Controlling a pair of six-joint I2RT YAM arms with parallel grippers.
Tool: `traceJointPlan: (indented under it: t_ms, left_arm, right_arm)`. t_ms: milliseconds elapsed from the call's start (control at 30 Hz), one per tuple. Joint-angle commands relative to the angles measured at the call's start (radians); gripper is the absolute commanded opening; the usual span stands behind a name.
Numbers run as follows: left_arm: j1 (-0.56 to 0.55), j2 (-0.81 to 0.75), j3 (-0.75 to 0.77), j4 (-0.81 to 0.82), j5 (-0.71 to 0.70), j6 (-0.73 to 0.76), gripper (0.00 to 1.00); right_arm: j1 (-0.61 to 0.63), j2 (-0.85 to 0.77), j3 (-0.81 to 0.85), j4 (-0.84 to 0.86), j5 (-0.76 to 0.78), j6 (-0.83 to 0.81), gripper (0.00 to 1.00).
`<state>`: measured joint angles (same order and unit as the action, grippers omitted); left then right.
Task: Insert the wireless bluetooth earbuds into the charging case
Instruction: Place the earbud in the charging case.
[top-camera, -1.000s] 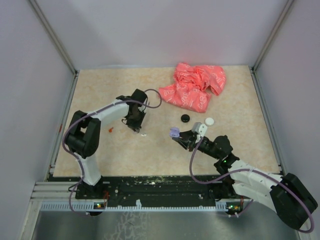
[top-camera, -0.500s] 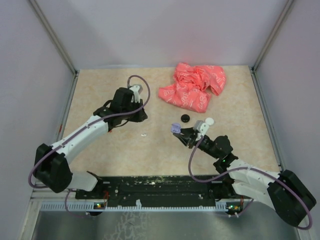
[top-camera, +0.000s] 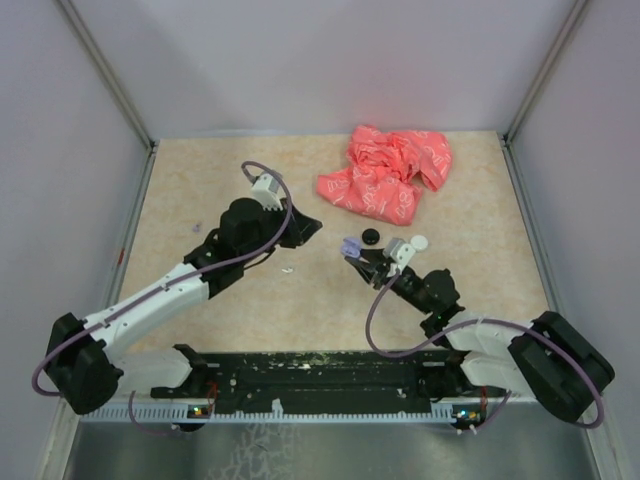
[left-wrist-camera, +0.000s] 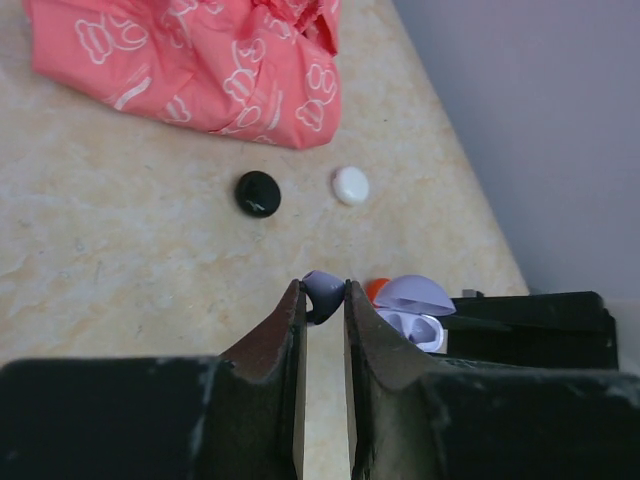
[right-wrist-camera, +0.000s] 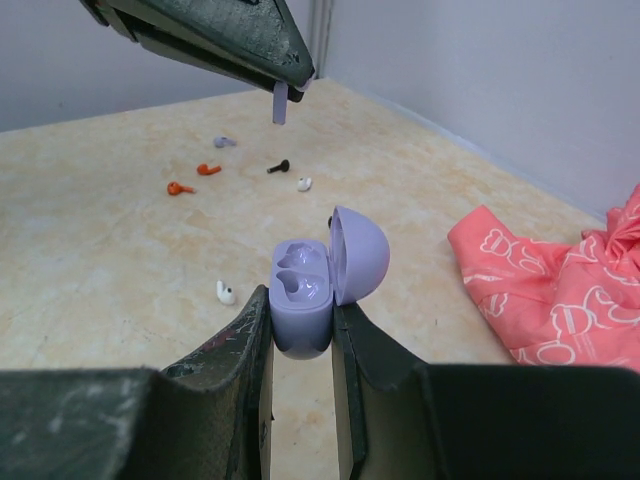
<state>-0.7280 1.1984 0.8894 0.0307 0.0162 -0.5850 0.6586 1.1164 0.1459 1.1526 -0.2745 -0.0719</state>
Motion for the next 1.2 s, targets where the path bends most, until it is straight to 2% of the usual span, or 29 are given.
traceJointPlan:
  t_ms: [0,267,567,900,1167]
  left_arm:
    - [-0.053,-0.021,-0.048,0.226,-0.056,-0.13,0.22]
    - [-0.155,-0.006,-0.083,0.362,-0.16,-0.2,0.22]
    - [-0.217,0.044,-0.078,0.428,-0.226,-0.199,0.22]
    - [-0.283,0.105,-0.044,0.471,-0.308,-0.122,0.21]
    - [-0.323,0.125,-0.023,0.445,-0.382,-0.06,0.21]
  right_arm:
    - [0.003,0.035,0.044,0.188,0.035,-0.023,0.0]
    - [0.003,0.087,0.033,0.327,0.096,-0.032,0.0]
    - [0.003,0.152,0.015,0.467,0.109,-0.014,0.0]
    - [0.003,0.167,0.014,0.483,0.099,-0.005,0.0]
    - [0.003,0.172,0.006,0.51,0.102,0.004,0.0]
